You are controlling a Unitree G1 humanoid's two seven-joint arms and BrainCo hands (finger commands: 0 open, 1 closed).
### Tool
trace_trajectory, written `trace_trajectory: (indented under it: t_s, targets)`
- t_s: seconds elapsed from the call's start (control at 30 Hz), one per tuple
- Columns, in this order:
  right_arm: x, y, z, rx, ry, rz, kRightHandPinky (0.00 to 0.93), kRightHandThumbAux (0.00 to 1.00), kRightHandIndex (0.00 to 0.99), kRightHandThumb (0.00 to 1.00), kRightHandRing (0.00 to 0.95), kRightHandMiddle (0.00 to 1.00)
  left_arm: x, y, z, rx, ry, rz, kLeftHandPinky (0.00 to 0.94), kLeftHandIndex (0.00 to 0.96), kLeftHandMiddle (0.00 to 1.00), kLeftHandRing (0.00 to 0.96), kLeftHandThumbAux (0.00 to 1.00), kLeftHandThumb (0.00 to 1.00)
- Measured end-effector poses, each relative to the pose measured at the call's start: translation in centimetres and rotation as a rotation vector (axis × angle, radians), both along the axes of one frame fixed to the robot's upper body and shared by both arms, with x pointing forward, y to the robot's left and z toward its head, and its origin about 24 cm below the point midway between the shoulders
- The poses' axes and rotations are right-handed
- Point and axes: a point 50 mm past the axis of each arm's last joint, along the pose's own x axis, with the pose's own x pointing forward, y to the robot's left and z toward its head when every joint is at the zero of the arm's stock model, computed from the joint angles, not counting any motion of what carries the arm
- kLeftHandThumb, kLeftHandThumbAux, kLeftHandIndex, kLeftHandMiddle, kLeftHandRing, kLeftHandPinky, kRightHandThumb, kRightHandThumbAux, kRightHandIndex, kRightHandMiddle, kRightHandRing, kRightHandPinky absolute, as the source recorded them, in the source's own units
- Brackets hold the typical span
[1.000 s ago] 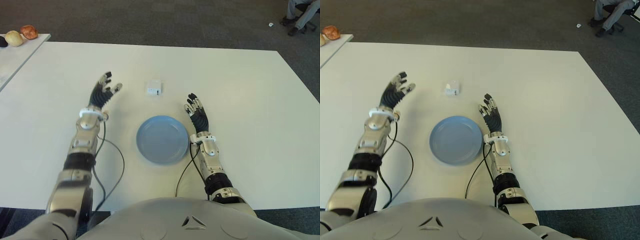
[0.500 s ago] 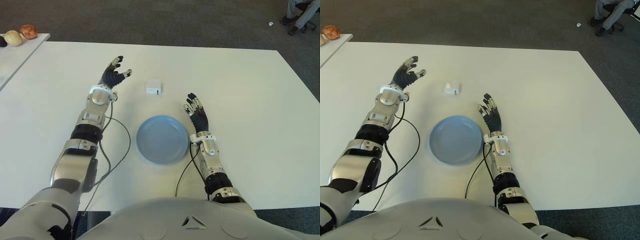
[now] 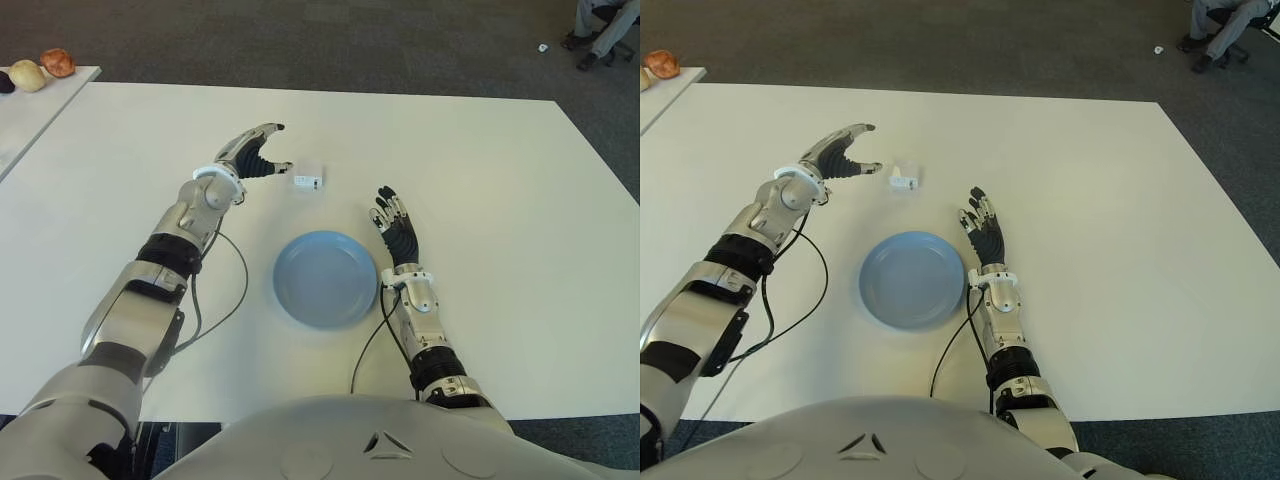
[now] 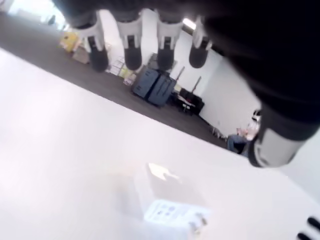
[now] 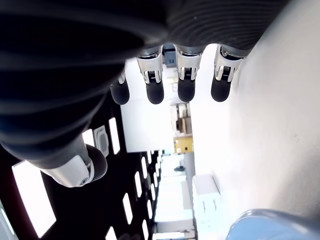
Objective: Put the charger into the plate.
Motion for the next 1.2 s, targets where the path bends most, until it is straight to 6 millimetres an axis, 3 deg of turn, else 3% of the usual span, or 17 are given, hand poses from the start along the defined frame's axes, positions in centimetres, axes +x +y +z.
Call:
trace_trajectory:
  t_s: [0.3,0.6,0.87,1.2]
  targets:
    - [-0.3,-0.1,-0.1,0.0,0.011,-0.005,0.047,0.602,0.034,0.028,0.043,0.074,0.1,-1.7,-1.4,0.285,-0.086,-0.193,0.0,0.0,0.0,0.0,0.583,0.0]
    - [-0.4,-0.1,-0.1,-0.001,0.013,-0.012,0.051,0.598,0.036,0.027,0.049,0.079,-0.1,-2.4,-2.4,0.443,-0.166,-0.294,0.0,0.0,0.0,0.0,0.611,0.0]
    - [-0.4,-0.1,0.0,-0.004,0.011,-0.012,0.059,0.592,0.036,0.023,0.053,0.081,-1.1,-3.4,-4.1,0.512,-0.189,-0.376,0.0,0.0,0.0,0.0,0.604,0.0]
    - [-0.5,-0.2,0.0,-0.006,0.01,-0.015,0.067,0.592,0.035,0.017,0.061,0.087,-1.4,-3.5,-4.7,0.538,-0.202,-0.403,0.0,0.0,0.0,0.0,0.566,0.0]
